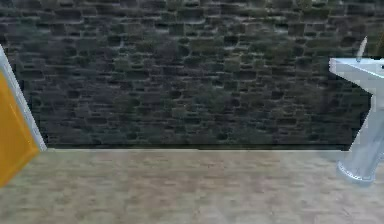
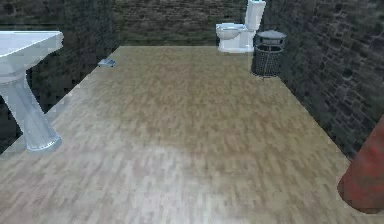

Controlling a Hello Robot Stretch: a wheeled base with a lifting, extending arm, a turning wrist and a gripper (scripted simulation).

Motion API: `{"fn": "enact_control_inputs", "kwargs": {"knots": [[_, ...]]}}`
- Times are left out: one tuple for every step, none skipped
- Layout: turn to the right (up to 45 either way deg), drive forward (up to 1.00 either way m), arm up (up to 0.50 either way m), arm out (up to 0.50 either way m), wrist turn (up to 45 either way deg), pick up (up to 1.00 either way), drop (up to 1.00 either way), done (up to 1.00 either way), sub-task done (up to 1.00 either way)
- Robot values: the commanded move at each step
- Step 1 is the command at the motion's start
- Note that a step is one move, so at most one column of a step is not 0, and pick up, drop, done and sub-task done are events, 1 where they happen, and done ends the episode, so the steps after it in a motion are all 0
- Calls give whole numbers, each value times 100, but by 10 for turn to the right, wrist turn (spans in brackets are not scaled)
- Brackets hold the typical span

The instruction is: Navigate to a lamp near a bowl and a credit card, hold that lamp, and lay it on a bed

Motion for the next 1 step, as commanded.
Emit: {"fn": "enact_control_inputs", "kwargs": {"knots": [[-450,0,0,0,0,0,0,0,0]]}}
